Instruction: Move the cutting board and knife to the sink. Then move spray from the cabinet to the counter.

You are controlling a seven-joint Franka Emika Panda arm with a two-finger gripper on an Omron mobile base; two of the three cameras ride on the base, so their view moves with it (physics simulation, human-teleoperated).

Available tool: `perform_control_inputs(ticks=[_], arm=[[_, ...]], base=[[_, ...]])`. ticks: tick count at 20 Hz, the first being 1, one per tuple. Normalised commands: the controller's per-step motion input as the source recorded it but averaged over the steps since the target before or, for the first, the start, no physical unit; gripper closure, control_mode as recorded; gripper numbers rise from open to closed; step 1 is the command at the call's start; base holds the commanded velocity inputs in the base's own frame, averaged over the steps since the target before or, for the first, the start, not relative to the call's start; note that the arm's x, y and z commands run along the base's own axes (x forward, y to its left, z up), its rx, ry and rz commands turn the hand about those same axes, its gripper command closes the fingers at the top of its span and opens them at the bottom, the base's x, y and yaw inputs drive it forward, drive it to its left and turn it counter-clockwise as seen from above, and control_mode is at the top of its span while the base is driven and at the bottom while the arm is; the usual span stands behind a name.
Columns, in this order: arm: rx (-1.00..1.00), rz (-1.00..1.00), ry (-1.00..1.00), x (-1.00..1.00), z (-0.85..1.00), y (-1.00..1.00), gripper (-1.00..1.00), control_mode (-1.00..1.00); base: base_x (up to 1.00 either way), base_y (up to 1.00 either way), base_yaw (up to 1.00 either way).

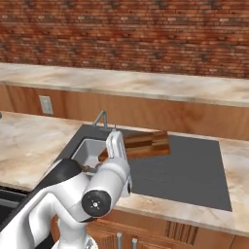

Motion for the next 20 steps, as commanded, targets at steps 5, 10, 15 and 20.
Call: perform_control_inputs(ticks=[5, 10, 15, 20], arm=[[-0.01, 0.03, 0.27, 0.13, 0.00, 0.07, 1.00, -1.00], [-0.02, 0.12, 0.35, 0.09, 0.00, 0.18, 1.00, -1.00], [0.00, 0.08, 0.14, 0.03, 0.00, 0.37, 1.00, -1.00], [0.00, 0.03, 0.02, 0.00, 0.00, 0.75, 1.00, -1.00]], base=[[0.00, 0.00, 0.00], [0.00, 0.00, 0.00], [0.00, 0.00, 0.00], [0.00, 0.00, 0.00]])
